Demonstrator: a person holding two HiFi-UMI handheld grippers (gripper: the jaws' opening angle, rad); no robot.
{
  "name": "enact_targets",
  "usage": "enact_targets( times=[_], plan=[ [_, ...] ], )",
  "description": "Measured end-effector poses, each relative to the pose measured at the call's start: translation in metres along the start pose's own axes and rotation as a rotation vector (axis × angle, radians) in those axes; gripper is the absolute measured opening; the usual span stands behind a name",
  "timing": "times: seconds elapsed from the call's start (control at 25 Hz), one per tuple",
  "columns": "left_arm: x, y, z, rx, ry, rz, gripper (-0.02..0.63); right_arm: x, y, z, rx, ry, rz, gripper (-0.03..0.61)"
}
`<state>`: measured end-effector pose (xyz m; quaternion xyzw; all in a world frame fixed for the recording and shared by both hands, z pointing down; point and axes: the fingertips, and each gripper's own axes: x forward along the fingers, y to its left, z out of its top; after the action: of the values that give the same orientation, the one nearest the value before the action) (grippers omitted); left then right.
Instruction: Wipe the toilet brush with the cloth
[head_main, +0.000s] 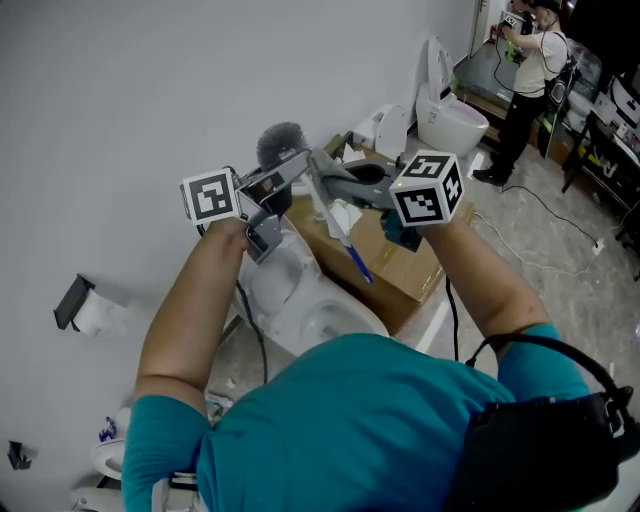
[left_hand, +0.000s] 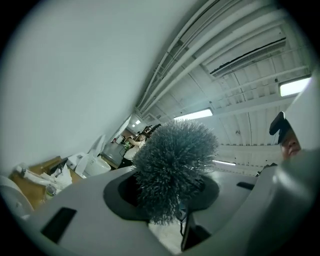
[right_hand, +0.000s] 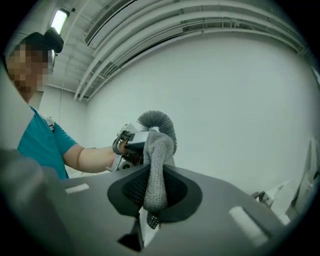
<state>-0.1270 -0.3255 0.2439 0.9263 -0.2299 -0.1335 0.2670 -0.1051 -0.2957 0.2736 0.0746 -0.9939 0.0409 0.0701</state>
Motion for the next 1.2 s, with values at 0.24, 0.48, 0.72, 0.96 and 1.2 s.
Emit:
enact_targets(
  times=[0.24,0.48,0.72,0.96,1.2],
  plan=[
    [0.006,0.001,-0.008,-0.073,-0.004,-0.017,0.166,0.003,0.003,-0.003,0.046,-0.002,0.047,0.018],
    [0.009,0.003,-0.006,-0.104,-0.030,-0.038,0.166,0.004,0.003,-0.006,0.067,0.025,0.075,0.018],
    [0.010,0.004,-0.006,-0.092,-0.045,-0.028,0.164,0.001,0.008,-0.018,0.052,0.062,0.094,0.018],
    [0.008,0.003,0.000,-0.092,-0.059,-0.038,0.163,0.003,0.009,-0.021,0.051,0.091,0.108,0.018],
    [0.006,0.002,0.007,-0.090,-0.072,-0.043,0.161,0.006,0.010,-0.027,0.057,0.118,0.117,0.018]
  ],
)
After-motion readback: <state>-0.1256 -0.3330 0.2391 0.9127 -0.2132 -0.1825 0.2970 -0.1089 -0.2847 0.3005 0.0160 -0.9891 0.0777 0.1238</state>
